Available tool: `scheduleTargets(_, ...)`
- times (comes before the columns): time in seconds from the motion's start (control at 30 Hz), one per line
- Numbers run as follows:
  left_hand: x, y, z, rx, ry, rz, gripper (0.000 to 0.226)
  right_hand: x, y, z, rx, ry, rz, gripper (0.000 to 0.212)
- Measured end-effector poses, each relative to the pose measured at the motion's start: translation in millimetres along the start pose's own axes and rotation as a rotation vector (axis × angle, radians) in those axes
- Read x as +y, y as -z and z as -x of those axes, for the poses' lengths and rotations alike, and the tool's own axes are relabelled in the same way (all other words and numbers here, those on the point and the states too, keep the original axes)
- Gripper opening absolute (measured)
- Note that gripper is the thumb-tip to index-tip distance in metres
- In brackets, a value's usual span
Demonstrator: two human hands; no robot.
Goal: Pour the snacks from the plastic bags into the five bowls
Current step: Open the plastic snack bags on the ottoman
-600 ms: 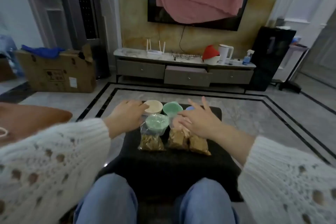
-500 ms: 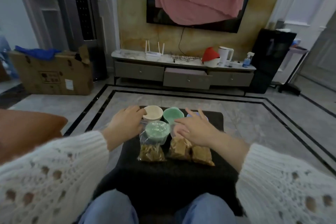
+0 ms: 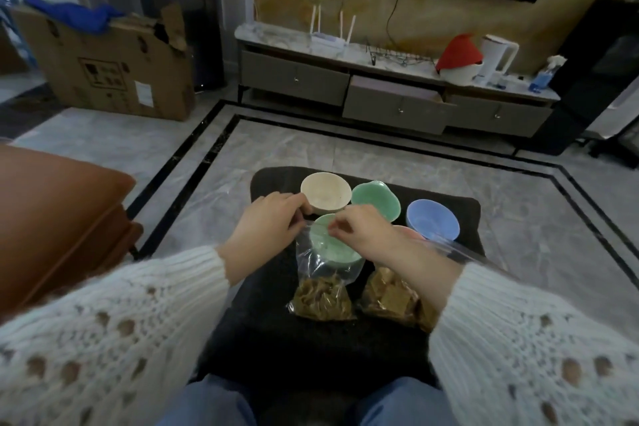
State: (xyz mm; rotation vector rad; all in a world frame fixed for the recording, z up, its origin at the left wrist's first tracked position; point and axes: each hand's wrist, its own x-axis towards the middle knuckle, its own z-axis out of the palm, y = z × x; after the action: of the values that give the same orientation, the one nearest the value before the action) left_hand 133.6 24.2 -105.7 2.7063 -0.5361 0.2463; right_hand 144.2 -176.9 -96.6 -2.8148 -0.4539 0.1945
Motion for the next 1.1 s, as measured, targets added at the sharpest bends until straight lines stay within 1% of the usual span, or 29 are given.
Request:
scheduleTargets(0.07, 0.3, -1.8, 0.7, 0.028, -0.013, 0.045, 0.009, 2.8, 1.5, -2.7, -0.003, -0.009, -0.046, 0.015)
scheduleTargets(0.17, 4.4, -1.9, 2.9, 0.074, -0.024, 0.095, 0.004, 4.4, 11.1, -2.6, -0.017, -0.063, -0.148, 0.017)
scheduleTargets(0.27, 11.3, -1.7, 7.5, 0.127, 0.006, 0.157, 0.004, 1.7, 24.5, 4.1, -0.088, -0.108, -0.259, 0.015)
scheduleTargets(0.33, 15.7, -1.1, 9.1, 0.155, 0.037, 0.215, 0.004, -2.6, 31.4, 11.7, -0.120, -0.143, -0.403, 0.013)
scheduleTargets(0.5, 23.0, 6.8, 12.2, 0.225, 0.062, 0.312, 0.013, -18.2, 44.4, 33.1, -0.124, -0.175, -0.624, 0.011)
scheduleTargets(0.6, 33.0, 16.0, 21.4, 0.301, 0.126, 0.397, 0.013, -27.8, 46.3, 46.8, -0.157, -0.229, -0.823, 0.008)
scheduleTargets(0.67, 44.3, 22.8, 33.3, 0.352, 0.215, 0.448, 0.012, -33.2, 42.3, 55.7, -0.124, -0.283, -0.928, 0.006)
scheduleTargets(0.7, 51.0, 25.4, 40.2, 0.337, 0.264, 0.478, 0.012, -35.8, 39.9, 60.2, -0.099, -0.312, -0.966, 0.005)
scheduleTargets(0.73, 57.5, 26.2, 45.8, 0.277, 0.305, 0.517, 0.011, -38.1, 36.8, 62.6, -0.081, -0.340, -0.998, 0.007)
scheduleTargets(0.8, 68.9, 21.2, 54.7, 0.091, 0.383, 0.631, 0.019, -43.5, 32.6, 67.2, -0.064, -0.387, -1.055, 0.010)
scheduleTargets(0.83, 72.2, 17.3, 58.1, 0.034, 0.434, 0.704, 0.025, -46.6, 31.5, 69.0, -0.063, -0.401, -1.080, 0.011)
scheduleTargets(0.87, 74.8, 13.5, 60.7, 0.012, 0.493, 0.776, 0.029, -49.2, 29.9, 70.0, -0.064, -0.411, -1.103, 0.013)
scheduleTargets(0.93, 79.1, 10.1, 64.1, 0.031, 0.589, 0.879, 0.035, -53.4, 26.5, 72.6, -0.060, -0.432, -1.133, 0.015)
scheduleTargets(1.0, 81.5, 11.0, 67.7, 0.034, 0.626, 0.915, 0.039, -57.4, 21.7, 77.0, -0.063, -0.455, -1.189, 0.014)
scheduleTargets(1.1, 82.4, 11.7, 72.6, 0.007, 0.641, 0.957, 0.035, -62.5, 12.8, 84.3, -0.092, -0.485, -1.302, 0.007)
